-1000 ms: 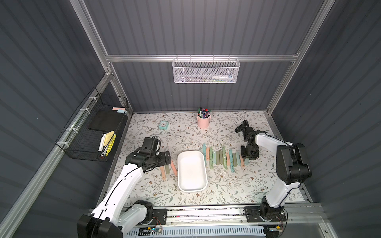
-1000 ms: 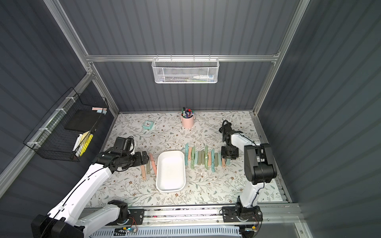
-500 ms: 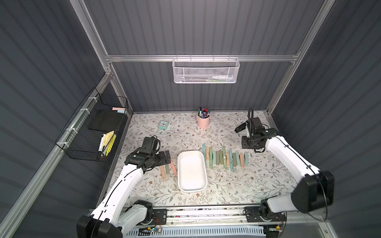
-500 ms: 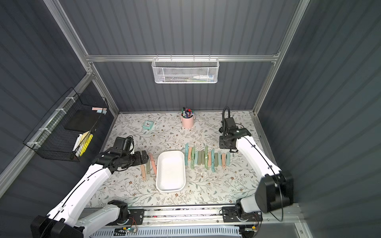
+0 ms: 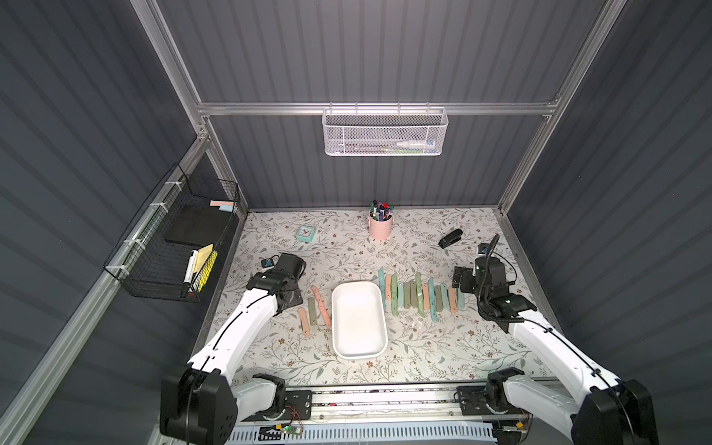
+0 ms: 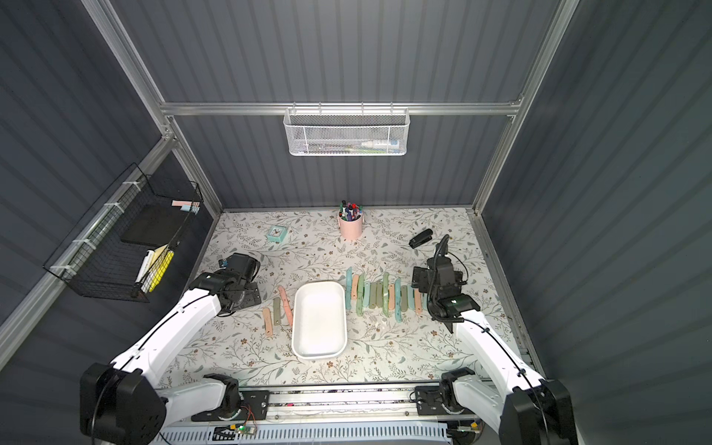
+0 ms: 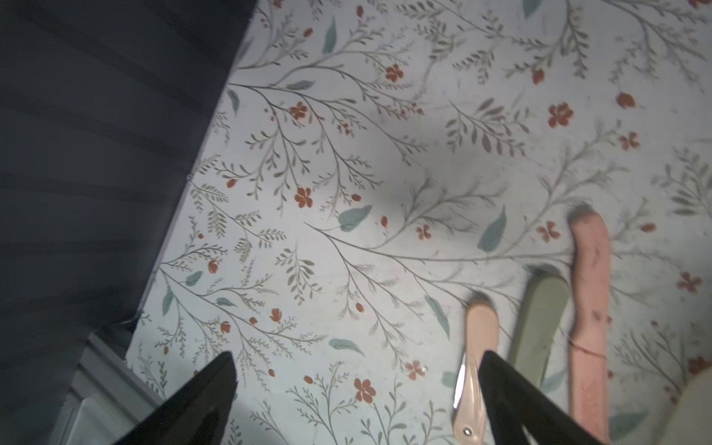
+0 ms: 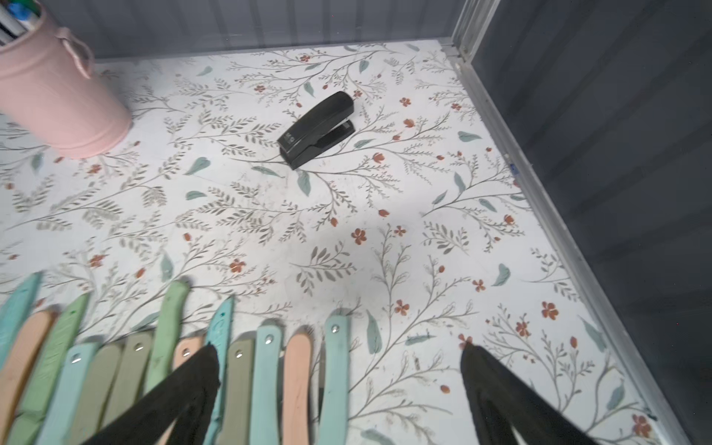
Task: Take the fruit knife out of the storage box
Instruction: Reset both arms
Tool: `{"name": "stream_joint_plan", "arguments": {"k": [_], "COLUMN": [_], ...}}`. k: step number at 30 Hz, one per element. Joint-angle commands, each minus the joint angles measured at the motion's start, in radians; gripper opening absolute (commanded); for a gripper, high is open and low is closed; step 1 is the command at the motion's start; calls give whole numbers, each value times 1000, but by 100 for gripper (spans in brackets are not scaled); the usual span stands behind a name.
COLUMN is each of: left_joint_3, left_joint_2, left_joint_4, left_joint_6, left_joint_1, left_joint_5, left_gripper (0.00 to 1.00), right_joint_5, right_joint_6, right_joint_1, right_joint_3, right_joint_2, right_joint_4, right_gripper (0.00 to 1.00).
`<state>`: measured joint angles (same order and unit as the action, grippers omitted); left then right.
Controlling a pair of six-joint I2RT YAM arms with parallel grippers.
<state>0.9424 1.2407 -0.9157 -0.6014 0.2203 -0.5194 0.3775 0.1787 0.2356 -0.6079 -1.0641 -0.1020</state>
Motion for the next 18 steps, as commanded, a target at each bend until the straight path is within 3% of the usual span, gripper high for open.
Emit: {"name": "stream_joint_plan", "arguments": {"k": [1,5,8,12,18], "left_joint_3": [-46,-257,-323,-403,-510], "left_joint_2": [9,-35,-32,12,159], "left_joint_4": [90,568,692,906,1265], "left_joint_6": [16,392,405,497,505], "left_joint_1": [4,4,2,-5,-77], "left_joint_5": [-26,219,85,-13,61], "left_gripper": [100,99,99,99,99], "right_joint_5": [126,40,-4,-64,-161], "right_joint_6": [-60,-91,-152,-178,-169], "right_joint_1": [-16,-51,-78,-122,-184], "right_joint_3": [71,193,289,229,209], "right_joint_2": [-43,-73,-141,-266,-472], "right_joint_4": [190,458,753,786,973], "right_gripper": [99,99,98,98,97]}}
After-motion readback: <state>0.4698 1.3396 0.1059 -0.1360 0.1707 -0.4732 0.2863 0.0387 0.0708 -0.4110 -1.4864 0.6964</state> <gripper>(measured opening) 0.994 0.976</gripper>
